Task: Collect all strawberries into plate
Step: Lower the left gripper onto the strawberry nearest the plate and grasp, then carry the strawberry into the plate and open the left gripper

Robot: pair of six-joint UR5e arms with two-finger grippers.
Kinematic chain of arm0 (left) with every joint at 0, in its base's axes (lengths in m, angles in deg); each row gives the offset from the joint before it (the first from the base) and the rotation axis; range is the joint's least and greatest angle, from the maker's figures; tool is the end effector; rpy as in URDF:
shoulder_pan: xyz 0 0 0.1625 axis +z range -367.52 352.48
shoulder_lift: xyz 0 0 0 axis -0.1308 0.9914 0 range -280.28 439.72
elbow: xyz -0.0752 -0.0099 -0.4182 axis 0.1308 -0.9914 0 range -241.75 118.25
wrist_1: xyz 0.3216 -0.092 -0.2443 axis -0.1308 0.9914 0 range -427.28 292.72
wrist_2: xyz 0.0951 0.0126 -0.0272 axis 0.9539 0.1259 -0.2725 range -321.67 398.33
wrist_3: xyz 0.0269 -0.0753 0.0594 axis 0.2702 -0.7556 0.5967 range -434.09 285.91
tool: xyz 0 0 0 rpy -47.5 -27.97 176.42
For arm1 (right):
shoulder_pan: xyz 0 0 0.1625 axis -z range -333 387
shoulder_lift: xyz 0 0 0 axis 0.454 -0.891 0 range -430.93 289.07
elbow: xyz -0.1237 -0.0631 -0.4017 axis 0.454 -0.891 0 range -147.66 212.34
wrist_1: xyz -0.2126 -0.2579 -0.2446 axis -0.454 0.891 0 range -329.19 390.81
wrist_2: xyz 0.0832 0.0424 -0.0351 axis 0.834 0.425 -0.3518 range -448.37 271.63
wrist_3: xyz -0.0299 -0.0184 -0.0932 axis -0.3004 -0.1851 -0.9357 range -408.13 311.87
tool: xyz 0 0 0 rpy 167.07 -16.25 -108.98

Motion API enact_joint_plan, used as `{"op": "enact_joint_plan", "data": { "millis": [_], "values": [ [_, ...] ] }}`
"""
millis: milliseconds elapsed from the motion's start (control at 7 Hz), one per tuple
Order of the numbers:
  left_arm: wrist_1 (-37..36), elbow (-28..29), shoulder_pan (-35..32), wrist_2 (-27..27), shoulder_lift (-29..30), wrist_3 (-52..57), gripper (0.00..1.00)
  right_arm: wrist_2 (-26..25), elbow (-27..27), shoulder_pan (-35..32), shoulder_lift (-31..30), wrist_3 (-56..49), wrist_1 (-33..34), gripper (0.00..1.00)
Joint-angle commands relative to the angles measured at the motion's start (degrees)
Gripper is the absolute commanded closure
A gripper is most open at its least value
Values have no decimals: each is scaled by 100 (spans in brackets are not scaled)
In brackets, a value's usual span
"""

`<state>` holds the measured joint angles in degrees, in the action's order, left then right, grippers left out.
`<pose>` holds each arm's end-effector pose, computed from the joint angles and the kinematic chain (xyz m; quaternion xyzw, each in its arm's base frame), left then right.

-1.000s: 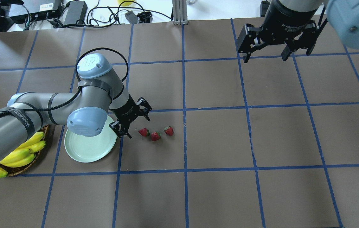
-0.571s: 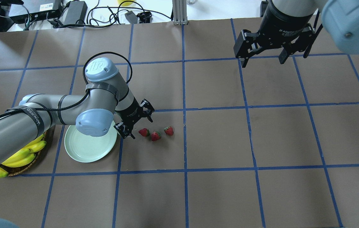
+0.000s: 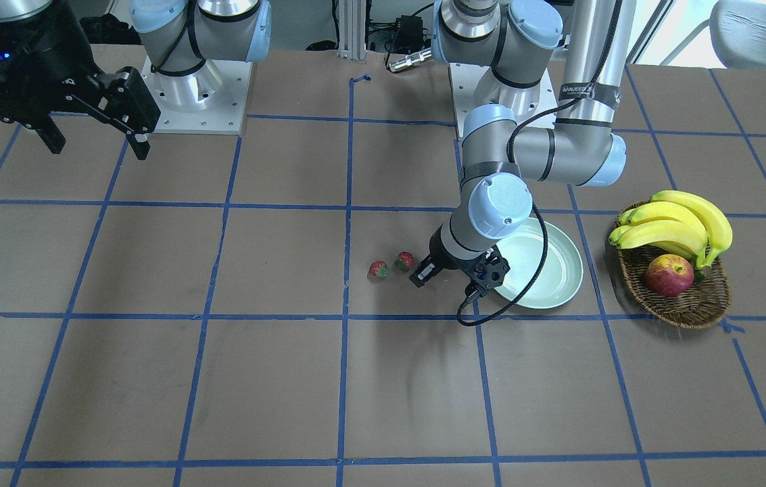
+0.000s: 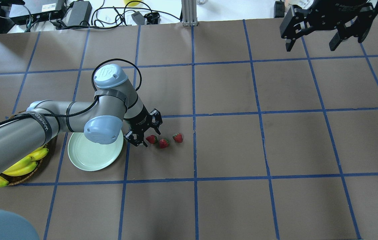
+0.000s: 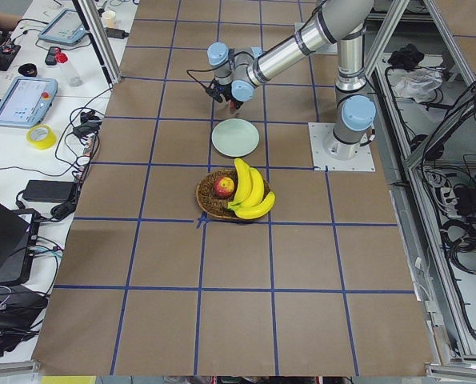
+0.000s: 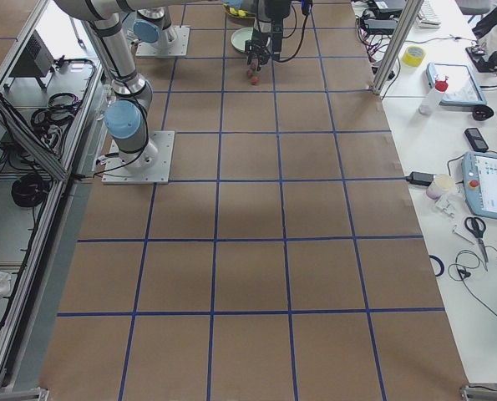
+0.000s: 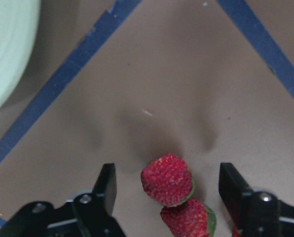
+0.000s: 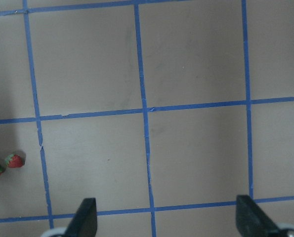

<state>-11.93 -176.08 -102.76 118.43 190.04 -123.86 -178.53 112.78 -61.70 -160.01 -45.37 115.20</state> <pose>-0.1961 -0.4919 0.1715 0.3830 -0.9156 -0.1167 0.0361 0.1217 -0.5023 0.5522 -0.0355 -0.9990 0.0265 0.0011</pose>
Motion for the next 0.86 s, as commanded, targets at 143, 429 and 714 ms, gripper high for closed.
{"op": "enact_joint_plan", "data": {
  "millis": [143, 429, 714],
  "values": [
    [11, 42, 6, 85, -46, 334, 100, -36, 173, -912, 224, 366, 603, 0],
    [142, 270, 258, 976, -309, 1036, 100, 25, 59, -440, 216, 146, 517, 0],
    [606, 359, 645, 1296, -633, 1929, 100, 34, 128, -314, 146, 171, 473, 0]
  ]
}}
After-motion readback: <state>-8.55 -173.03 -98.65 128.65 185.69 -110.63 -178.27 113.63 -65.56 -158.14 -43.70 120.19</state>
